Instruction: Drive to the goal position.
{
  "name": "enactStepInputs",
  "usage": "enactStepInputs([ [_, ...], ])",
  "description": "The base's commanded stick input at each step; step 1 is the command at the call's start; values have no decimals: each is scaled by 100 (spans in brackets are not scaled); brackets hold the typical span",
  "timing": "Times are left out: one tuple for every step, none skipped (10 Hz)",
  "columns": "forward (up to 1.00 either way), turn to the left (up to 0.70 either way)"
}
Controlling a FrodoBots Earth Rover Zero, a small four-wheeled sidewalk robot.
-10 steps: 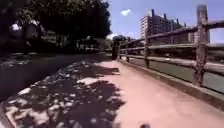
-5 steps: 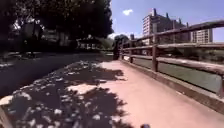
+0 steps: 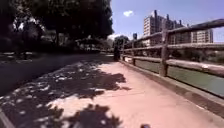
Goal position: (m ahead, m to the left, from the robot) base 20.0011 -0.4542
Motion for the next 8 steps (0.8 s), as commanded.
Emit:
enactStepInputs([
  [100,0],
  [100,0],
  [100,0],
  [100,0],
  [100,0],
  [100,0],
  [100,0],
  [100,0],
])
